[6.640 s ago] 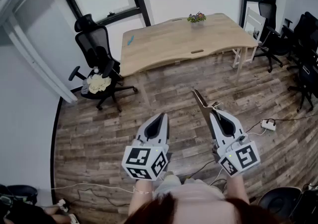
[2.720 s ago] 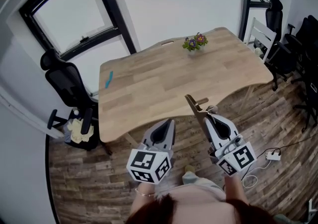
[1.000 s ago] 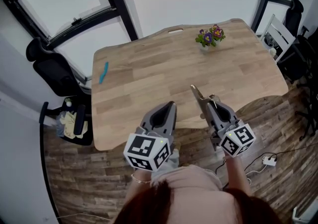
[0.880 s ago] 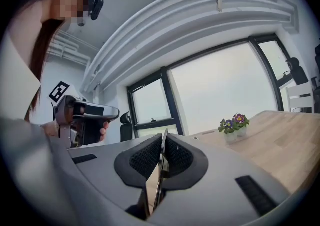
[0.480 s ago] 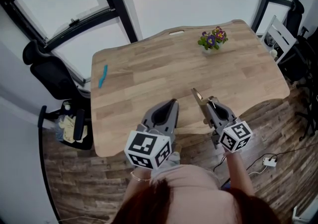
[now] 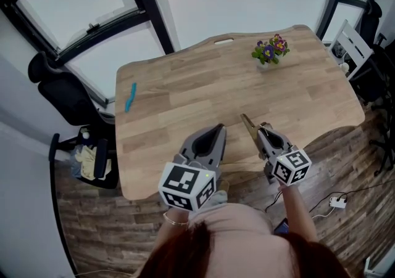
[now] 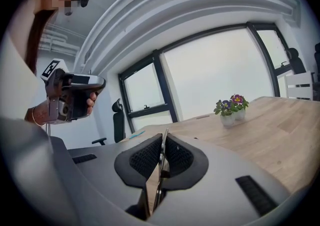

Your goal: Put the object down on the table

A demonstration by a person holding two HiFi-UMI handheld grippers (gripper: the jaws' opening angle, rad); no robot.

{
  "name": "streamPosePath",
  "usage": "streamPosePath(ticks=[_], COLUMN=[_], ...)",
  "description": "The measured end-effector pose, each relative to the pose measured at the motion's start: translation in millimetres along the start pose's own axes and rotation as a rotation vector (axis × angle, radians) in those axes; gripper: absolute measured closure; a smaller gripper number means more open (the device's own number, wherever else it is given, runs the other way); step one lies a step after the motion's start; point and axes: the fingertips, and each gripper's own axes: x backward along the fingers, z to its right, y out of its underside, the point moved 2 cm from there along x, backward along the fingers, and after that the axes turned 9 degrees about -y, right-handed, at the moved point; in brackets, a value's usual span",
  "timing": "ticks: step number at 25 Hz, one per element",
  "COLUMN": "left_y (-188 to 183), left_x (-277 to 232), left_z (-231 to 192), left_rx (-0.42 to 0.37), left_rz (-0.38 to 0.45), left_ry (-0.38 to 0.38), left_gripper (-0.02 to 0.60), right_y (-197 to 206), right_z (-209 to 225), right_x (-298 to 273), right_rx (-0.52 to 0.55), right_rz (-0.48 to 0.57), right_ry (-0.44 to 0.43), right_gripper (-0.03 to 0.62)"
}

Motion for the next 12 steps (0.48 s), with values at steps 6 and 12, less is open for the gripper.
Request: streamPosePath(ticks=[6, 12], left_y=[0.6, 6.6], left_x=[-7.3, -10.7], left_z=[-6.1, -13.6], left_rx=[-0.009, -0.013], left_rz=[-0.016, -0.041], left_ry=[0.015, 0.014], left_gripper=[0.58, 0.58], right_y=[12.2, 26.1], right_z=[12.3, 21.4], right_x=[-13.8, -24.0], right_rx=[-0.018, -0.037], right_rz=[-0.026, -0.057], right_ry=[0.009, 0.016], right_gripper=[0.583, 0.583])
